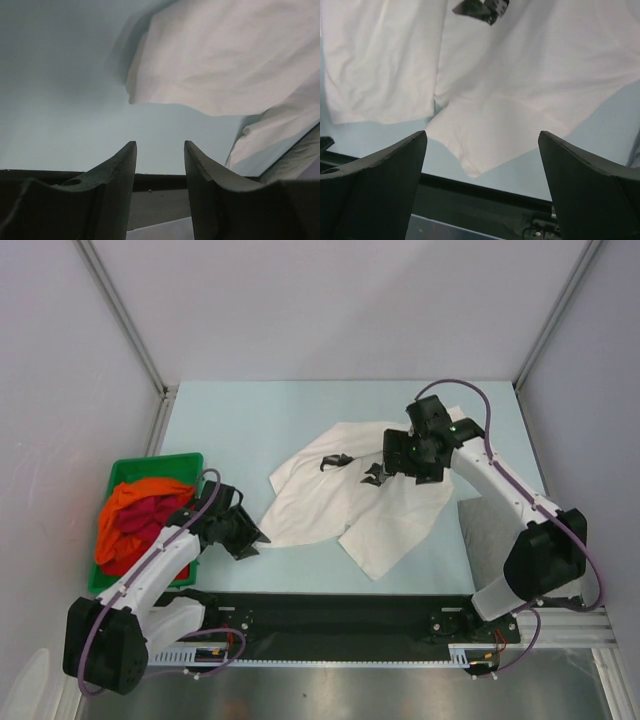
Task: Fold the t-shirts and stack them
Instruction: Flatten the tshirt out
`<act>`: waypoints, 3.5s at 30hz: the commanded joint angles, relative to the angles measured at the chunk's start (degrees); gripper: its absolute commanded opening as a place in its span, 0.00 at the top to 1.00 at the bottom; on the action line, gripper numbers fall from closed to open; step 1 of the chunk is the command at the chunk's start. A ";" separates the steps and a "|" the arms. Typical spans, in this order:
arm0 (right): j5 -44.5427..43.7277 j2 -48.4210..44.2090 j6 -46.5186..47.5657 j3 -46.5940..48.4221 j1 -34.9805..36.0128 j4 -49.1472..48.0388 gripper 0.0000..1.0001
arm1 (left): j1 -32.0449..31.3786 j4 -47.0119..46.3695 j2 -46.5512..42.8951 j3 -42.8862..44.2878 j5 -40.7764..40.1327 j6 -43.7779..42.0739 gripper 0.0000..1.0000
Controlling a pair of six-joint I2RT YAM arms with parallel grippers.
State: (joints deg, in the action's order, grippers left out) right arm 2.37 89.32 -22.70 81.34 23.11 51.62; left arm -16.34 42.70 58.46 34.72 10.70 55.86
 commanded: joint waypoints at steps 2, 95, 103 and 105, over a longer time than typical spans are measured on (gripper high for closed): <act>5.80 -7.22 -2.88 -7.14 0.00 -1.87 0.00 | 3.23 -9.20 -0.45 -6.66 0.29 8.73 0.51; -19.86 -31.84 -100.08 -60.59 39.29 -26.73 0.53 | 2.36 -16.59 0.52 1.14 12.86 -20.08 1.00; -18.81 -30.17 -103.86 -60.86 40.78 -26.57 0.64 | 2.36 -16.24 -0.45 0.70 12.77 -19.82 1.00; -18.63 -30.17 -105.44 -61.47 40.87 -27.35 0.64 | 2.36 -16.07 -0.45 0.96 12.68 -19.82 1.00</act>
State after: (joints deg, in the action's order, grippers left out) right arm -13.91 58.72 -113.84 20.47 63.35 22.94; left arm -13.65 27.53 59.11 34.00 22.68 37.39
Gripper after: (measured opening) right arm 0.361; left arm 0.006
